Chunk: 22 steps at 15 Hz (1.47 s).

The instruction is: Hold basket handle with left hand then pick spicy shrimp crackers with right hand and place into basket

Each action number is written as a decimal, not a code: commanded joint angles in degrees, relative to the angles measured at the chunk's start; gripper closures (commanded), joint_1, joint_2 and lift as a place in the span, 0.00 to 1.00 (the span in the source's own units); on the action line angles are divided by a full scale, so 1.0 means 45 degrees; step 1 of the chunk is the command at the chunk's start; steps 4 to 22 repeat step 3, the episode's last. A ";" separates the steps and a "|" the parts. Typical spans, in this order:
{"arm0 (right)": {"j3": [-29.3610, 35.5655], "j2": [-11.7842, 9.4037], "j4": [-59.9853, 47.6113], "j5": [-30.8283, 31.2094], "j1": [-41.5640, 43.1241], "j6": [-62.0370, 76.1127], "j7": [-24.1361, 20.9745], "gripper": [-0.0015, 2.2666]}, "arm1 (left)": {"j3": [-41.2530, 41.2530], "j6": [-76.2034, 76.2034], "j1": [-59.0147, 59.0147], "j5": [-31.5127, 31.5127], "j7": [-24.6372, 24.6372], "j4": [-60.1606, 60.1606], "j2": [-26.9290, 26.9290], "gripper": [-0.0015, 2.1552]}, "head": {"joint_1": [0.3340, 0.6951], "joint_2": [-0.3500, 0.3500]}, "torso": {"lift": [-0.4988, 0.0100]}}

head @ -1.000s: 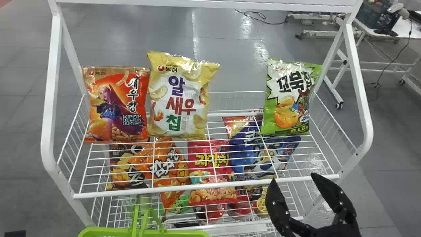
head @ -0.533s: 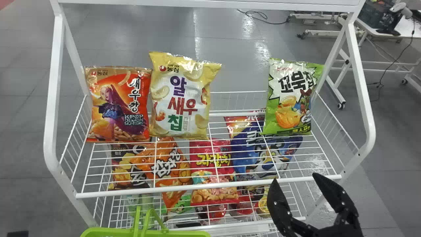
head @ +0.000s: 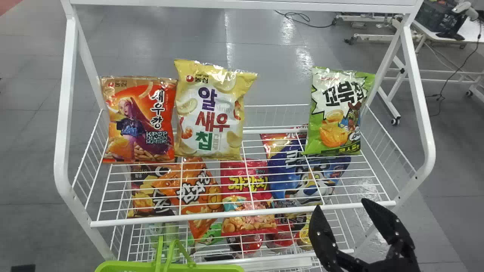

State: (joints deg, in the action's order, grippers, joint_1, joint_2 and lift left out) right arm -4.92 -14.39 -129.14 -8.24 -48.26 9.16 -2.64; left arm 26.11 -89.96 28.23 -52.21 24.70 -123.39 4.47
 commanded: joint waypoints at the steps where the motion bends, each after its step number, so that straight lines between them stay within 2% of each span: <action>1: 0.0000 -0.0026 0.0025 -0.0025 0.0042 0.0004 0.0000 0.07 | 0.0018 -0.0015 -0.0004 0.0000 0.0000 -0.0021 -0.0017 0.88 | 1.00 0.36 | 0.91; 22: 0.0000 -0.0026 0.0025 -0.0044 0.0061 0.0004 0.0000 0.07 | 0.0037 -0.0015 0.0015 0.0000 0.0000 -0.0002 -0.0037 0.88 | 1.00 0.36 | 0.91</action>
